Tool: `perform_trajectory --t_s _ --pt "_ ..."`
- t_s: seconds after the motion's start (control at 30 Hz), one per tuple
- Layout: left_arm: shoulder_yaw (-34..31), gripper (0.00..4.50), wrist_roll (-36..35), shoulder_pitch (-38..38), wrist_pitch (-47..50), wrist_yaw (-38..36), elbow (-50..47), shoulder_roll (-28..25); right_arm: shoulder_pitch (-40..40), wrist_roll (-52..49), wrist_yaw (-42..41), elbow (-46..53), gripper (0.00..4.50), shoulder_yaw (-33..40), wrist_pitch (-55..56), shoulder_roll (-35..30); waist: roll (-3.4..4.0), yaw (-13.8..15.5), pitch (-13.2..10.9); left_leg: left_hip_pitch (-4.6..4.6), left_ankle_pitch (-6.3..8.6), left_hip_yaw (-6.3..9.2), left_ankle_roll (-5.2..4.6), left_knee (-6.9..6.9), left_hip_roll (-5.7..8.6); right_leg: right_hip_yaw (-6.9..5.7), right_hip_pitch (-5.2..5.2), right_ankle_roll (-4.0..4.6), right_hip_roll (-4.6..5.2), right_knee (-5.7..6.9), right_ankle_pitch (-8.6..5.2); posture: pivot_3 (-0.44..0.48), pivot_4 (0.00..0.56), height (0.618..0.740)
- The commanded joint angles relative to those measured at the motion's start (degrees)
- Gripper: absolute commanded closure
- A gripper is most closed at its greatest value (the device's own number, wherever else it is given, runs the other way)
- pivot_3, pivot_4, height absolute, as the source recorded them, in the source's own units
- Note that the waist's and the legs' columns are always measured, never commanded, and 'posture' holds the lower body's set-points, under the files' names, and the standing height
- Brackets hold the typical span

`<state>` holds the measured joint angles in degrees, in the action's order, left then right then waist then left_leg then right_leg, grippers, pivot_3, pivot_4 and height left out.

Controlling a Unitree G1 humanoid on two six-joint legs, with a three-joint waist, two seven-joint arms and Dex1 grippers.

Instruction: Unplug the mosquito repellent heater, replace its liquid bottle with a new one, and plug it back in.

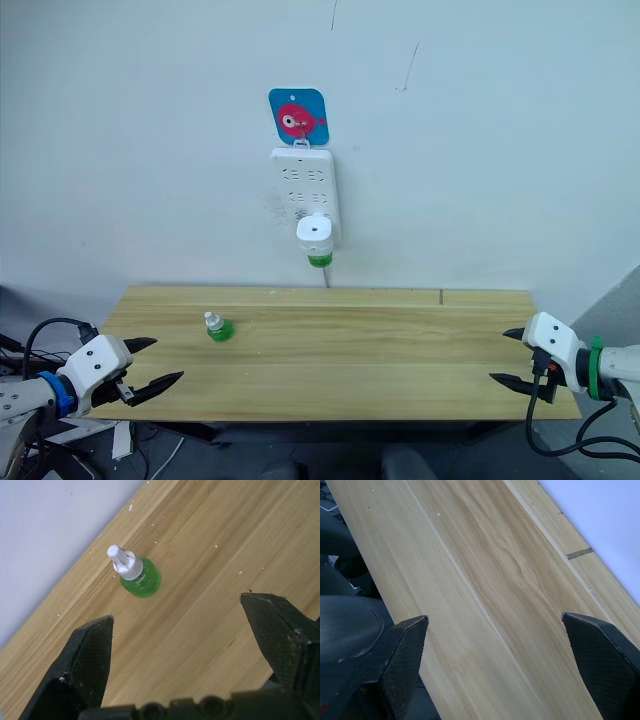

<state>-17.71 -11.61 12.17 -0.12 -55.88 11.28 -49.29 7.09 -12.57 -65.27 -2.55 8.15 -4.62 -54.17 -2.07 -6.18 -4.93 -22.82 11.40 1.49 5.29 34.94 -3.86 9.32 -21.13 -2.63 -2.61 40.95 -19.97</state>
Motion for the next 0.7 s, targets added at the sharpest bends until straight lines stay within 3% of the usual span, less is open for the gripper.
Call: perform_trajectory --t_s 0.03,0.33,0.7 --pt "-0.9 0.00 -1.3 -0.6 0.4 -0.4 -1.9 -0.4 -0.7 -0.9 -0.4 1.3 0.05 1.5 -0.4 -1.1 0.00 0.0 0.0 0.00 0.00 0.00 0.00 0.00 0.00 0.00 0.00 0.00 0.00 0.00 0.00 -0.033 0.045 0.732" --pt "-1.3 0.00 -4.5 0.6 2.0 -4.1 -4.5 -1.0 -0.2 -0.9 -0.3 2.2 0.05 1.6 -0.9 -0.9 0.01 -0.1 0.0 0.00 0.00 0.03 0.00 0.01 0.00 -0.04 0.02 0.00 0.01 0.00 0.00 -0.034 0.043 0.732" --pt "-2.5 0.00 -5.4 -1.0 4.9 -3.1 -2.7 -1.1 0.4 -0.8 -0.2 1.6 0.05 1.5 0.1 -0.5 0.00 -0.2 0.0 0.00 0.00 0.14 0.00 0.02 0.00 -0.14 0.06 0.00 0.01 0.00 0.00 -0.036 0.046 0.732"
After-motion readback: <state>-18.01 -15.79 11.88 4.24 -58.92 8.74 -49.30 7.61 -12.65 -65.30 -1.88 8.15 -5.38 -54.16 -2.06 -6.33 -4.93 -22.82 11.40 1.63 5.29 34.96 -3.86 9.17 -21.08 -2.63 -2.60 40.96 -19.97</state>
